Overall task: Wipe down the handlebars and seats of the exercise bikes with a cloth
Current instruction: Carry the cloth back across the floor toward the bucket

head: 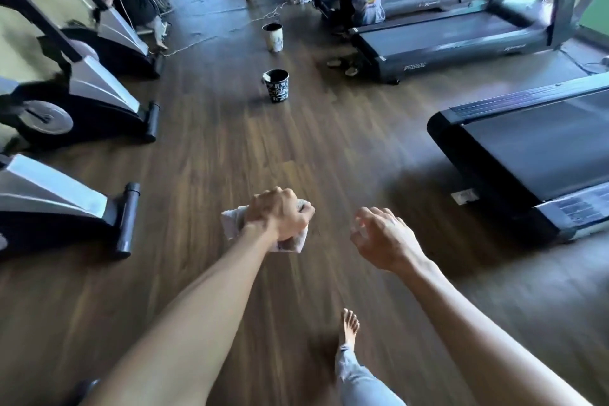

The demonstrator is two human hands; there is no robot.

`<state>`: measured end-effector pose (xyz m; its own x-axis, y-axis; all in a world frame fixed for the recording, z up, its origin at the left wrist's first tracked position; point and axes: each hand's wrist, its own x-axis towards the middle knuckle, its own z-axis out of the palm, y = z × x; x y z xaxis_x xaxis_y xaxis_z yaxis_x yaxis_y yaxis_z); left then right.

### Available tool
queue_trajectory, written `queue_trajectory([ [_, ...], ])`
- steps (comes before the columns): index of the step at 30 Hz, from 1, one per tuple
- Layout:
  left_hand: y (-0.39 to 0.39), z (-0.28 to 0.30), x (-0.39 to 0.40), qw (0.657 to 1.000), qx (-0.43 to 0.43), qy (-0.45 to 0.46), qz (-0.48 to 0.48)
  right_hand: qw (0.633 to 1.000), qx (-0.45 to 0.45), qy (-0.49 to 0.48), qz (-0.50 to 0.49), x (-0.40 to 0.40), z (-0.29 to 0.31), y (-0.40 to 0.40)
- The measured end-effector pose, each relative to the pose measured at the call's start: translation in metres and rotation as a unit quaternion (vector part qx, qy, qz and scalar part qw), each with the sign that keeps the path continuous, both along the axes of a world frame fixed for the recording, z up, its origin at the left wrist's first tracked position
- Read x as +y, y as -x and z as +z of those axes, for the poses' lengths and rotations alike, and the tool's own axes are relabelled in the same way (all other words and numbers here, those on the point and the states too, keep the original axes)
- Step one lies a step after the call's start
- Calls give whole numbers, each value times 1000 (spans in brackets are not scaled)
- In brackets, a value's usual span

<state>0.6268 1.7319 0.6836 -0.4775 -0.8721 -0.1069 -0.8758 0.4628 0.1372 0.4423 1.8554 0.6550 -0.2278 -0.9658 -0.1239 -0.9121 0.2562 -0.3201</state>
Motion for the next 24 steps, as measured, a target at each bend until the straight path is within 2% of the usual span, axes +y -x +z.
queue_trajectory([
  [3,42,-6,-77,1000,1,-19,19,1000,5,-25,17,-78,2,55],
  [13,185,-8,-330,998,27,-16,54,996,36,-18,80,-366,24,206],
  [24,308,-2,-663,998,29,7,55,998,-9,4,58,-686,30,336],
])
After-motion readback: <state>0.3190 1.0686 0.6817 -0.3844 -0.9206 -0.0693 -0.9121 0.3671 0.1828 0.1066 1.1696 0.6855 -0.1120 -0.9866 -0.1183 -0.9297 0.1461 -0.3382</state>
